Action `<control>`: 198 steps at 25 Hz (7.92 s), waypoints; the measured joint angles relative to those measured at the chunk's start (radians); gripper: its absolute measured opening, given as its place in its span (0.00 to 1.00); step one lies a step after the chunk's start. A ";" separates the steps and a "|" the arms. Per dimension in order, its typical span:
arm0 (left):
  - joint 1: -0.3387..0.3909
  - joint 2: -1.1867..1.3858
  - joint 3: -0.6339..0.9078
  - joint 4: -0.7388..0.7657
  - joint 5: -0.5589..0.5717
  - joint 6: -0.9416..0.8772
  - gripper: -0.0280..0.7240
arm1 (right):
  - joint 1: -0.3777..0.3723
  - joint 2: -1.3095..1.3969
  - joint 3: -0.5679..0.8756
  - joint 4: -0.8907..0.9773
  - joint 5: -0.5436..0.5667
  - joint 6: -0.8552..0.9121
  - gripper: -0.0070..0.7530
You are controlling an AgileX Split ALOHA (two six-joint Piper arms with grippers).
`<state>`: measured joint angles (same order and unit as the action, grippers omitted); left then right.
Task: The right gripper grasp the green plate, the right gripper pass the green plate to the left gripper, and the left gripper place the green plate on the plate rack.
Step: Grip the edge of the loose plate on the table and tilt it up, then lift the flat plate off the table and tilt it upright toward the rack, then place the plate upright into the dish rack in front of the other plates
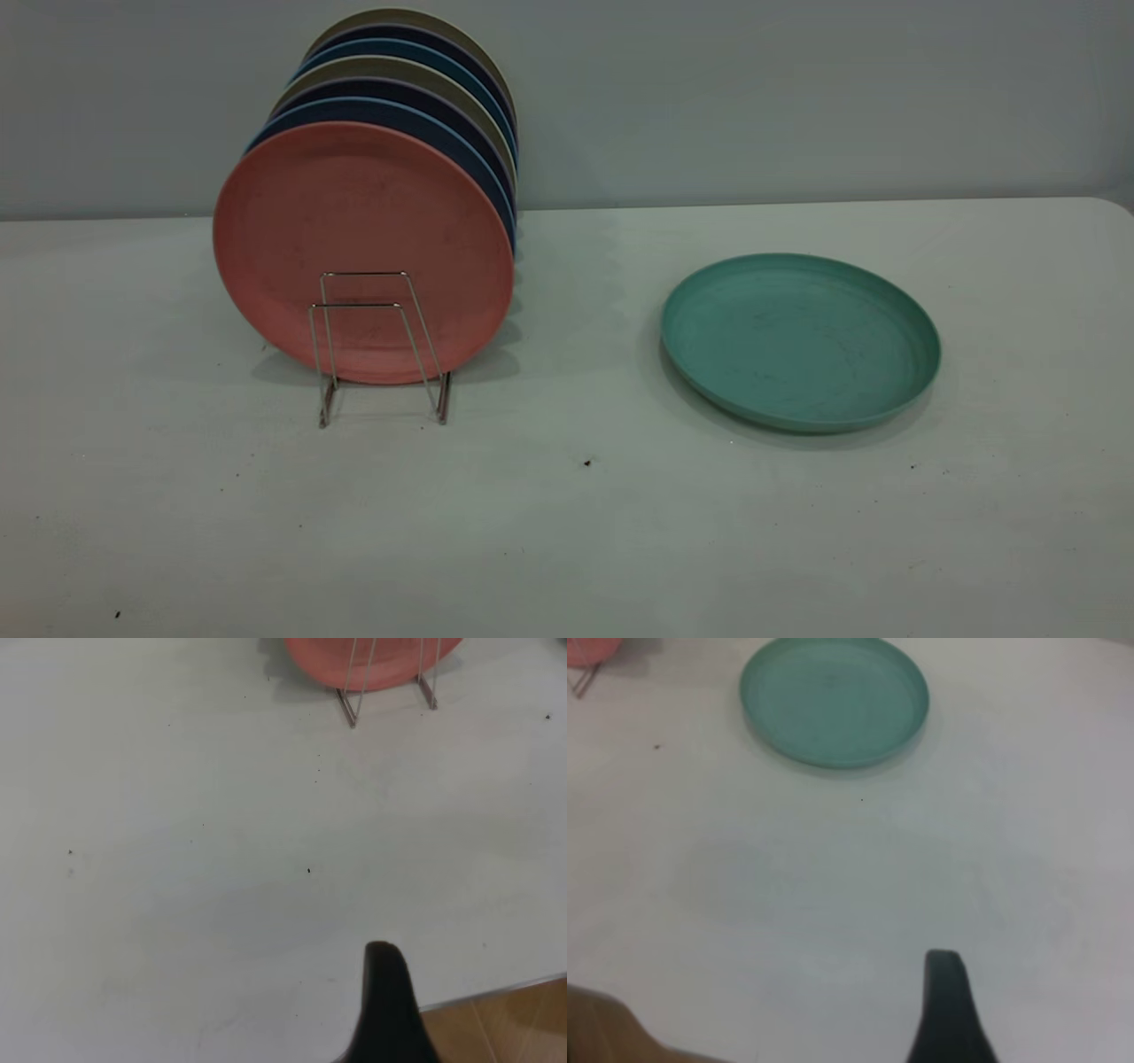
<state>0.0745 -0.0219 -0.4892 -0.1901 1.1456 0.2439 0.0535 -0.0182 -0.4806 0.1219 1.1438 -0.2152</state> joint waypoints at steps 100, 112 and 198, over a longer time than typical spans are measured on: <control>0.000 1.068 -0.018 -1.044 -0.670 0.883 0.75 | -0.167 2.392 -0.750 1.402 -0.628 -1.215 0.63; 0.000 1.070 -0.018 -1.054 -0.670 0.883 0.75 | -0.167 2.420 -0.779 1.381 -0.627 -1.171 0.03; -0.223 1.742 -0.728 -0.600 -0.716 1.820 0.15 | -0.202 2.150 -0.778 1.039 -0.288 -1.014 0.77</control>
<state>-0.1484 1.7199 -1.2169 -0.7905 0.4293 2.0641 -0.1483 2.1314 -1.2583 1.1610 0.8559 -1.2292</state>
